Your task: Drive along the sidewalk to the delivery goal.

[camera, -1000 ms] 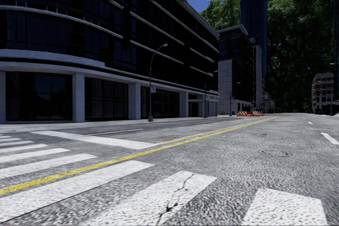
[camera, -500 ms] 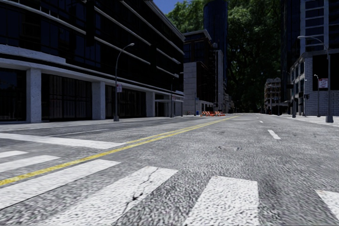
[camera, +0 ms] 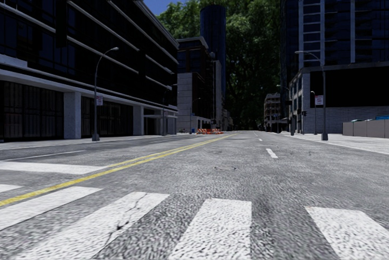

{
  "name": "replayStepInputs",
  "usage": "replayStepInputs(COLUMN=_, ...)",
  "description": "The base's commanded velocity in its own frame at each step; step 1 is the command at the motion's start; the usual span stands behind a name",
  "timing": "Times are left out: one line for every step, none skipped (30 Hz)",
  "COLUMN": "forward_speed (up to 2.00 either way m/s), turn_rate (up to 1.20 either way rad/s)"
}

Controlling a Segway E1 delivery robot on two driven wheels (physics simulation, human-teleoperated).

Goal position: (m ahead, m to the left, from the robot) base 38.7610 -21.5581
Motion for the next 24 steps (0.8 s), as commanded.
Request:
replayStepInputs(forward_speed=0.0, turn_rate=0.0)
replayStepInputs(forward_speed=0.0, turn_rate=0.0)
replayStepInputs(forward_speed=0.0, turn_rate=0.0)
replayStepInputs(forward_speed=0.0, turn_rate=0.0)
replayStepInputs(forward_speed=0.0, turn_rate=0.0)
replayStepInputs(forward_speed=0.0, turn_rate=0.0)
replayStepInputs(forward_speed=0.0, turn_rate=0.0)
replayStepInputs(forward_speed=0.0, turn_rate=0.0)
replayStepInputs(forward_speed=0.0, turn_rate=-0.26)
replayStepInputs(forward_speed=0.0, turn_rate=-0.42)
replayStepInputs(forward_speed=0.0, turn_rate=-0.42)
replayStepInputs(forward_speed=0.09, turn_rate=-0.46)
replayStepInputs(forward_speed=0.34, turn_rate=-0.48)
replayStepInputs(forward_speed=0.64, turn_rate=-0.48)
replayStepInputs(forward_speed=0.88, turn_rate=-0.48)
replayStepInputs(forward_speed=0.96, turn_rate=-0.48)
replayStepInputs(forward_speed=0.98, turn_rate=-0.48)
replayStepInputs(forward_speed=0.99, turn_rate=-0.48)
replayStepInputs(forward_speed=0.99, turn_rate=-0.48)
replayStepInputs(forward_speed=0.99, turn_rate=-0.48)
replayStepInputs(forward_speed=0.99, turn_rate=-0.48)
replayStepInputs(forward_speed=0.99, turn_rate=-0.48)
replayStepInputs(forward_speed=0.99, turn_rate=-0.48)
replayStepInputs(forward_speed=0.99, turn_rate=-0.48)
